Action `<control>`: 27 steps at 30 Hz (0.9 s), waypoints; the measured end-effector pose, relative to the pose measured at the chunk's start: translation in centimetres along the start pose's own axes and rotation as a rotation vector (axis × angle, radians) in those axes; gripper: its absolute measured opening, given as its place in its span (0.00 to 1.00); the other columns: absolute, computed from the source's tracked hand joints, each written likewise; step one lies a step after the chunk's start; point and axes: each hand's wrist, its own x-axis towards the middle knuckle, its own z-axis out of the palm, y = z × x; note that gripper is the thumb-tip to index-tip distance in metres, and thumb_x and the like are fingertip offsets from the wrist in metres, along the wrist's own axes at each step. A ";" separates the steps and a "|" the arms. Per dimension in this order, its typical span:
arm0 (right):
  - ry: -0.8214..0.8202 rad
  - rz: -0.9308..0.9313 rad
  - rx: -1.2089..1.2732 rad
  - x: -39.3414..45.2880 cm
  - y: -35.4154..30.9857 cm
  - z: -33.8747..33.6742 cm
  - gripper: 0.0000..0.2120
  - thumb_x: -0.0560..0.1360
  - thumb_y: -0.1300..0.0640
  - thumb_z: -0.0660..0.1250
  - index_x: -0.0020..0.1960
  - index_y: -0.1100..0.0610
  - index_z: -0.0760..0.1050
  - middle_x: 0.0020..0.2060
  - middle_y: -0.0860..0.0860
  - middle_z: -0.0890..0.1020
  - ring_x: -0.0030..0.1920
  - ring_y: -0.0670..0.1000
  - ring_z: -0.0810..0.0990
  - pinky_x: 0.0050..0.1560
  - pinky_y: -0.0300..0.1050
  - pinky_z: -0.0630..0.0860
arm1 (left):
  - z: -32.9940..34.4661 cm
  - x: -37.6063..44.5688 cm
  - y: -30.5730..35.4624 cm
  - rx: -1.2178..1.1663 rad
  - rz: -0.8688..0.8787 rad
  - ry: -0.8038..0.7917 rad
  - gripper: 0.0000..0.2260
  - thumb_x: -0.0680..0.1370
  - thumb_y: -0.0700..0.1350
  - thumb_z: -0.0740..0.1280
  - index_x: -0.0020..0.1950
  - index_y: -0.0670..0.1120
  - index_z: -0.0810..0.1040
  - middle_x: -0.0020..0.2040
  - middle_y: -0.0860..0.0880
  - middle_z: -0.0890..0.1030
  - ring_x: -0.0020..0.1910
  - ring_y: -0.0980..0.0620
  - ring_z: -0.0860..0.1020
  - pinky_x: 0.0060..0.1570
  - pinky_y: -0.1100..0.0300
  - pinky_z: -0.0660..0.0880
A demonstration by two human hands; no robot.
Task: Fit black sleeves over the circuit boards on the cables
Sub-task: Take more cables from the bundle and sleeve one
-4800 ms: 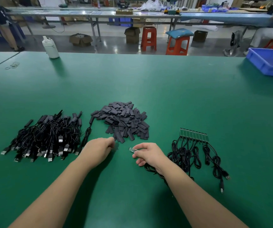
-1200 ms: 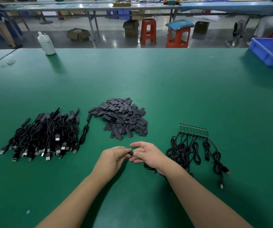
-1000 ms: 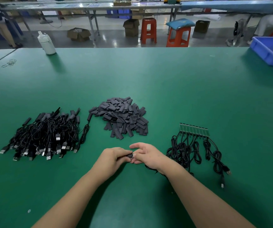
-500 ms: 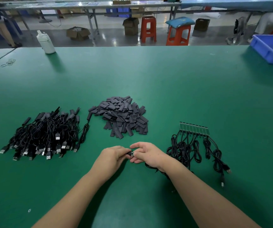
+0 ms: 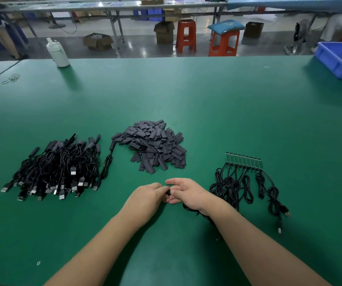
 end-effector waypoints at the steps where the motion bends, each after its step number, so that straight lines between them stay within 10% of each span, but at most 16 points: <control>1: -0.001 0.003 -0.001 0.0 -0.1 0.0 0.24 0.83 0.69 0.55 0.78 0.62 0.59 0.67 0.63 0.75 0.55 0.54 0.82 0.59 0.41 0.79 | 0.0 0.2 0.1 0.042 -0.011 -0.038 0.12 0.79 0.44 0.64 0.62 0.47 0.78 0.52 0.48 0.80 0.48 0.45 0.80 0.47 0.52 0.76; 21: 0.243 -0.047 -0.262 -0.7 -1.7 1.5 0.15 0.81 0.63 0.61 0.66 0.57 0.75 0.43 0.47 0.84 0.43 0.47 0.85 0.50 0.43 0.83 | -1.7 0.0 0.1 0.354 0.046 -0.117 0.18 0.77 0.37 0.60 0.67 0.44 0.70 0.56 0.47 0.76 0.55 0.46 0.76 0.53 0.54 0.74; 27: 0.301 -0.096 -0.496 -0.6 -3.0 1.7 0.20 0.78 0.64 0.59 0.67 0.53 0.76 0.39 0.48 0.86 0.44 0.45 0.84 0.54 0.50 0.81 | -2.4 -0.3 0.2 0.425 0.153 0.056 0.24 0.56 0.37 0.79 0.51 0.43 0.82 0.39 0.50 0.80 0.34 0.51 0.79 0.32 0.60 0.77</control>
